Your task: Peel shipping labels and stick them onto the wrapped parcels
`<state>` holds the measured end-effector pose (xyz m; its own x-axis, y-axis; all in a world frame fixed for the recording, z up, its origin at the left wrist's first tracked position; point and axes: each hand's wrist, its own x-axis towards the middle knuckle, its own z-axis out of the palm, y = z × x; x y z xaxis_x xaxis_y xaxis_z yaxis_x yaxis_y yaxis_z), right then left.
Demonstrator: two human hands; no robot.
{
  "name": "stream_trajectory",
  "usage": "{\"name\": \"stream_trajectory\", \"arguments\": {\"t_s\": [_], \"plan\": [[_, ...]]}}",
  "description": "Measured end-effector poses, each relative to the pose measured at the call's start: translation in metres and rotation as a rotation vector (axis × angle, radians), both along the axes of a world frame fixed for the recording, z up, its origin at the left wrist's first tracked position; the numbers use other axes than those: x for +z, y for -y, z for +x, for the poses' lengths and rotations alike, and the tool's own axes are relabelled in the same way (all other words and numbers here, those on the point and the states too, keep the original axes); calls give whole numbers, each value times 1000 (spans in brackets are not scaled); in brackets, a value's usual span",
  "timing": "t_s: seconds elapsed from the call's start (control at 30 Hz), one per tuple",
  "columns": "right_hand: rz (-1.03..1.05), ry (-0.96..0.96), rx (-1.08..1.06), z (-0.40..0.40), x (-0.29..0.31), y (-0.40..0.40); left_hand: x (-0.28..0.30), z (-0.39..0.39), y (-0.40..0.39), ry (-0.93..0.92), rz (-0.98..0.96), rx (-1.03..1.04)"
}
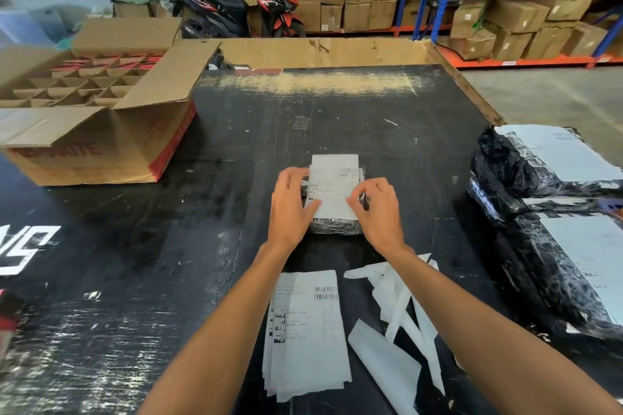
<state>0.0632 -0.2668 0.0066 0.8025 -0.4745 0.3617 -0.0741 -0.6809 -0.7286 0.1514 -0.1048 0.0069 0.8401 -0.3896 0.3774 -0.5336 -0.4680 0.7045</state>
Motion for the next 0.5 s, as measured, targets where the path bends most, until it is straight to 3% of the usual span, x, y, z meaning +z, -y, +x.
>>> {"name": "stream_trajectory", "arguments": {"t_s": [0.07, 0.13, 0.33, 0.5], "plan": [[-149, 14, 133, -3, -3, 8, -3, 4, -3, 262, 90, -143], [-257, -54, 238, -2, -4, 17, -10, 12, -4, 320, 123, -323], [-359, -418, 347, 21, 4, 44, 4, 38, 7, 186, 642, -285], [-417, -647, 265, 49, 12, 44, 10, 63, 28, 8, 785, -246]]}}
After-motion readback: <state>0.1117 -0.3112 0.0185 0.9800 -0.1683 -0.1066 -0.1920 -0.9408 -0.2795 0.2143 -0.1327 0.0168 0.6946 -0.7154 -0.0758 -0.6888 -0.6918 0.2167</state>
